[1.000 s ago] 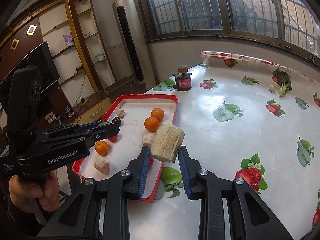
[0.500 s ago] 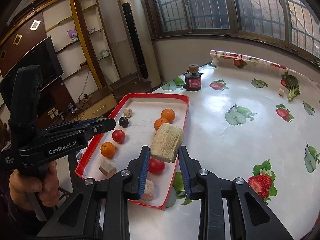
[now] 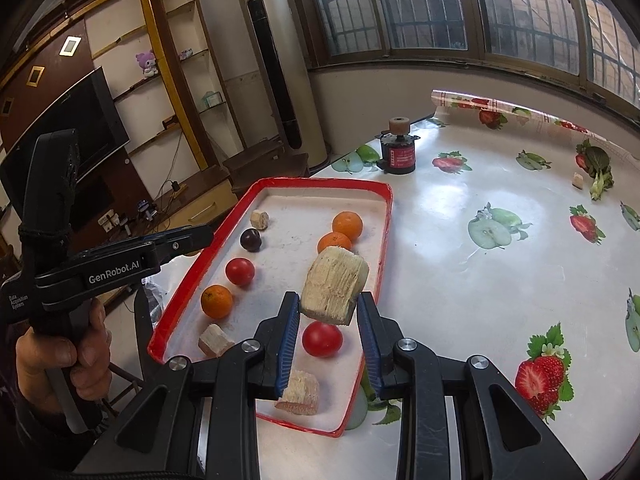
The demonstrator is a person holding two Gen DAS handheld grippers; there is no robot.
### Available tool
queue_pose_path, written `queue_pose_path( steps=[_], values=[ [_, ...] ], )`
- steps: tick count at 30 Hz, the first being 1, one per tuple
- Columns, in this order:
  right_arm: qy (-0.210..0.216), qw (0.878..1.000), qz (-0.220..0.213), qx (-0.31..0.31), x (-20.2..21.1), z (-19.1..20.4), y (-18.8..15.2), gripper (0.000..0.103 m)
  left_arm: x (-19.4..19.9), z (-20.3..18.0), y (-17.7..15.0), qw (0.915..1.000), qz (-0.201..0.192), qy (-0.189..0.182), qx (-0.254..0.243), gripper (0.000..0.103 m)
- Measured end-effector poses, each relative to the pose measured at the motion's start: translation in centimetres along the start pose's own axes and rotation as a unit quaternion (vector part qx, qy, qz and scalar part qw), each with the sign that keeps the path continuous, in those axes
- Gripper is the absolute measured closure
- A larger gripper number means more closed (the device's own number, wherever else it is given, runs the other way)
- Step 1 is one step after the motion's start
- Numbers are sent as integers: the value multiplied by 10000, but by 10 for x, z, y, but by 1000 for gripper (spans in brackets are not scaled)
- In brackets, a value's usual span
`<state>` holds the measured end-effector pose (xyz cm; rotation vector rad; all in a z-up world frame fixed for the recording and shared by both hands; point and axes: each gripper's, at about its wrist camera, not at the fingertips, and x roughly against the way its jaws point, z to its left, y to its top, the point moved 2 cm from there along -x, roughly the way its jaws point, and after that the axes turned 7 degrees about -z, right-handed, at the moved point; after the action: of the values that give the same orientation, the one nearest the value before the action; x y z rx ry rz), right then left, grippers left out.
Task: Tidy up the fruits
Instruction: 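Carry the green fruit in the left gripper to the tray while the right gripper carries the cork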
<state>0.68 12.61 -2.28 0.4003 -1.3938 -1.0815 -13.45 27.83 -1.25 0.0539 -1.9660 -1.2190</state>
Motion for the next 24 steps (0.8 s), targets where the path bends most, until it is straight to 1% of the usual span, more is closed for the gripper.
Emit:
queue_pose_path(
  steps=[7, 11, 16, 20, 24],
  values=[
    [78, 9999, 138, -44, -23, 0, 4, 73, -15, 3, 5, 9999, 88, 91, -57, 79],
    [130, 9995, 276, -90, -43, 0, 7, 73, -26, 4, 8, 9996, 125, 218, -150, 79],
    [146, 9992, 381, 3, -68, 5, 13, 73, -42, 11, 11, 9988, 264, 379, -178, 79],
    [153, 9988, 461, 3, -83, 6, 15, 73, -51, 20, 10, 9984, 350, 430, -95, 79],
    [241, 9982, 544, 72, -92, 11, 14, 73, -56, 33, 10, 9980, 419, 468, 101, 79]
  ],
)
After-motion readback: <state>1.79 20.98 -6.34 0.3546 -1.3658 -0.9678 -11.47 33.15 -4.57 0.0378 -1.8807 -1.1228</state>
